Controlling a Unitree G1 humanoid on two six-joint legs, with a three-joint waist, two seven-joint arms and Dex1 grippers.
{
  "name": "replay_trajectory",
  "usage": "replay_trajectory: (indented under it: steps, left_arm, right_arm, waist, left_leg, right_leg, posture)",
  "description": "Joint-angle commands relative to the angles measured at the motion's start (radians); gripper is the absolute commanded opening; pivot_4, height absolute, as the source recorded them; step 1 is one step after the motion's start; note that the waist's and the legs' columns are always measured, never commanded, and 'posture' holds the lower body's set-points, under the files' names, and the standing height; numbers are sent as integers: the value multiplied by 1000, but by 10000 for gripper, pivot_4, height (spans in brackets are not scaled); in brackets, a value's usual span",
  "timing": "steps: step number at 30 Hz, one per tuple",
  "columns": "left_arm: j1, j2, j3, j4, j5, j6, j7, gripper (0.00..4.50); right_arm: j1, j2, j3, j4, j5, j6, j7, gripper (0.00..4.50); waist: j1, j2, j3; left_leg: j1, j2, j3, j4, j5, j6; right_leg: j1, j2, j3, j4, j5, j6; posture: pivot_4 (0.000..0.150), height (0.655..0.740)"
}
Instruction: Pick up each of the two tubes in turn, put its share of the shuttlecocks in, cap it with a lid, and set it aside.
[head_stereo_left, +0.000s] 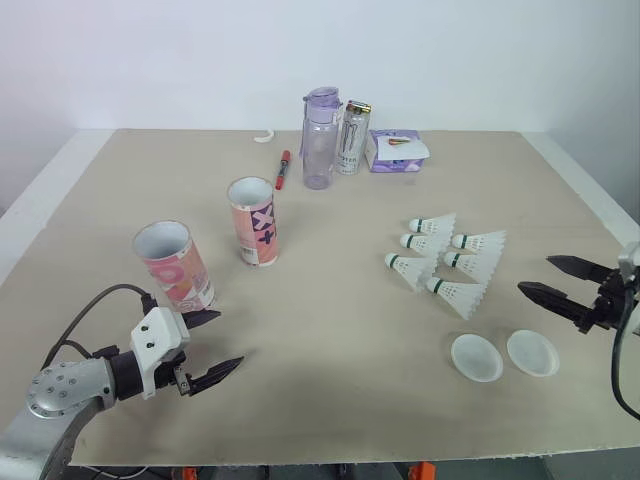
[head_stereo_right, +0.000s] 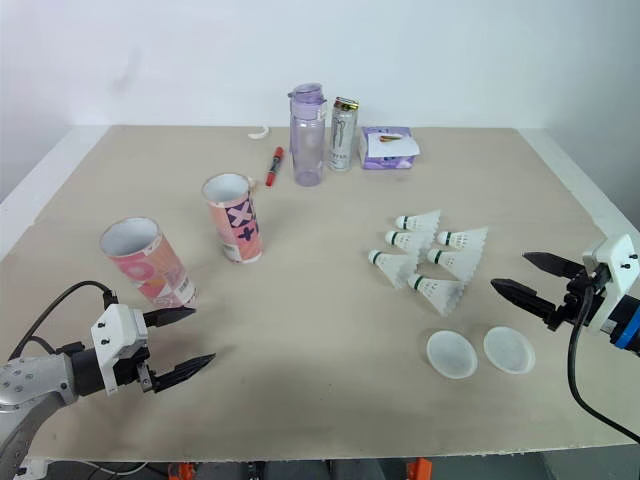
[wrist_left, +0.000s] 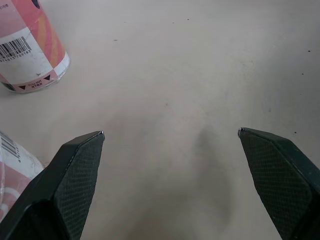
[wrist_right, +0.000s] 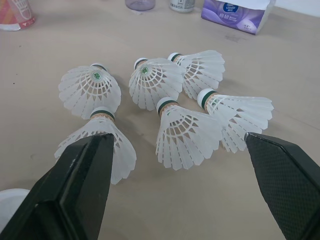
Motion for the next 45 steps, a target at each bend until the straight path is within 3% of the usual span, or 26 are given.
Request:
replay_trajectory:
  steps: [1,17,26,37,41,45]
  left_arm:
    - [-24,11,21,-31,-14,-10,-8,44686]
    - [-76,-8,2,5,-32,-27,-45,44686]
    - [11,-73,59,-62,-55,-1,51,44686]
    - [221,-344,104,-222,22,-29,393,44686]
    - [249,-466,128,-209,52,-45,531,44686]
    - [211,-489,151,-158,39,-55,553,44686]
  right_arm:
    - [-6,-19,-35,-4,8,-13,-2,45000]
    - [5,-19,-37,11,7,-28,3,45000]
    - [-28,-2,12,-94,25,-31,16,45000]
    - [-137,148,290,-592,171,158,-14,45000]
    - [-150,265,418,-620,140,117,-13,45000]
    - [-181,328,501,-589,87,77,-8,45000]
  waist:
    - [0,0,0]
    - [0,0,0]
    - [-1,0,0]
    - [4,-4,2]
    - [-1,-6,1]
    - [0,-7,2]
  left_leg:
    - [0,0,0,0,0,0]
    - [1,0,1,0,0,0]
    - [1,0,1,0,0,0]
    - [3,2,2,0,-1,0]
    - [1,2,4,0,-2,0]
    - [0,2,4,0,-3,0]
  right_leg:
    - [0,0,0,0,0,0]
    - [0,0,1,0,0,0]
    - [0,0,1,0,0,0]
    - [0,0,2,0,-1,1]
    - [1,-1,2,-1,-1,1]
    - [0,0,1,-1,-1,1]
  posture:
    - [1500,7400]
    - [1500,7400]
    - [1500,7400]
    - [1500,7400]
    - [1500,7400]
    - [1500,7400]
